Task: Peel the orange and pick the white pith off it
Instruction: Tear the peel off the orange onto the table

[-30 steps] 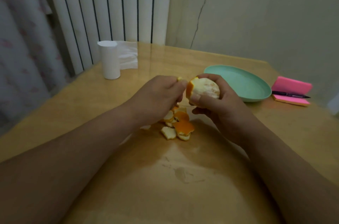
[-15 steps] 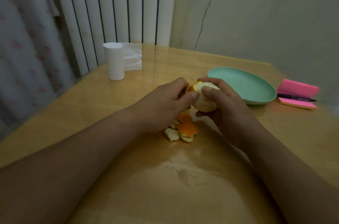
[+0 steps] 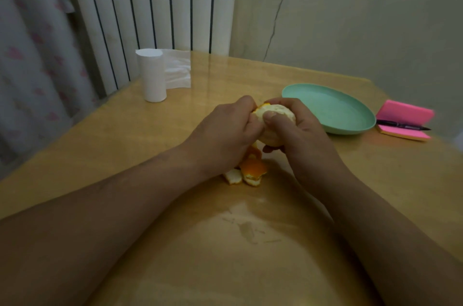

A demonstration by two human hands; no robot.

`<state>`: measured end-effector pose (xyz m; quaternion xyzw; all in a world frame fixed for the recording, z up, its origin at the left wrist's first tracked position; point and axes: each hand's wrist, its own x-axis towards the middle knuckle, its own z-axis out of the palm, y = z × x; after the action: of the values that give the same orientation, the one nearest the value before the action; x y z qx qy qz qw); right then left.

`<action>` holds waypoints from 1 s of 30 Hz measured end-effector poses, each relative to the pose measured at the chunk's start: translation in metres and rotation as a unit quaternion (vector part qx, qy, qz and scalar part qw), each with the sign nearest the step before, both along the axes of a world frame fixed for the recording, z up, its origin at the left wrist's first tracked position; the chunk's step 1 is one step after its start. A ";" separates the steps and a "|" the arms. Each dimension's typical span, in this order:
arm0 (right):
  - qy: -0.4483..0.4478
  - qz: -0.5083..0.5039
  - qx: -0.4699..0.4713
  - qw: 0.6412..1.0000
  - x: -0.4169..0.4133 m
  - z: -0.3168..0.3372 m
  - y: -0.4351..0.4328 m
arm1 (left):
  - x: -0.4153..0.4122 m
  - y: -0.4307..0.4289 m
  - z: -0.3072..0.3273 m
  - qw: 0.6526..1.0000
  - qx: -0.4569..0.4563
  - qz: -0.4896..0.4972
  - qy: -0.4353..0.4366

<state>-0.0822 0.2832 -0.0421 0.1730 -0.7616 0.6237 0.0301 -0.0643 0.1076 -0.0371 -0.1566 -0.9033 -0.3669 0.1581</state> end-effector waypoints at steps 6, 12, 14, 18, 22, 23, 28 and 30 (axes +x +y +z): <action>-0.075 0.019 -0.114 0.990 -0.006 0.000 0.001 | 0.003 -0.002 0.002 0.997 0.041 -0.054 -0.035; -0.059 0.002 -0.093 0.994 -0.007 -0.002 0.001 | 0.000 -0.003 -0.002 0.999 0.015 -0.046 0.023; -0.047 -0.004 -0.079 0.996 -0.005 -0.003 0.000 | -0.002 -0.002 -0.003 0.999 -0.011 -0.029 0.031; -0.034 -0.008 -0.068 0.997 -0.004 -0.003 -0.001 | -0.003 -0.002 -0.002 0.999 -0.013 -0.016 0.034; -0.077 0.024 -0.095 0.992 -0.007 -0.001 0.004 | -0.002 -0.008 0.004 0.999 -0.017 -0.027 0.032; -0.092 0.042 -0.107 0.989 -0.007 0.000 0.005 | -0.002 -0.010 0.005 0.999 -0.016 -0.034 0.022; -0.159 0.130 -0.205 0.957 -0.011 0.006 0.014 | -0.002 -0.024 0.017 0.988 0.138 -0.053 -0.034; -0.168 0.137 -0.219 0.951 -0.013 0.007 0.018 | -0.002 -0.029 0.021 0.981 0.175 -0.058 -0.064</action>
<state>-0.0952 0.3016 -0.0350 0.1580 -0.5694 0.7933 -0.1466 -0.0665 0.0790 -0.0164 -0.1550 -0.8224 -0.5376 0.1030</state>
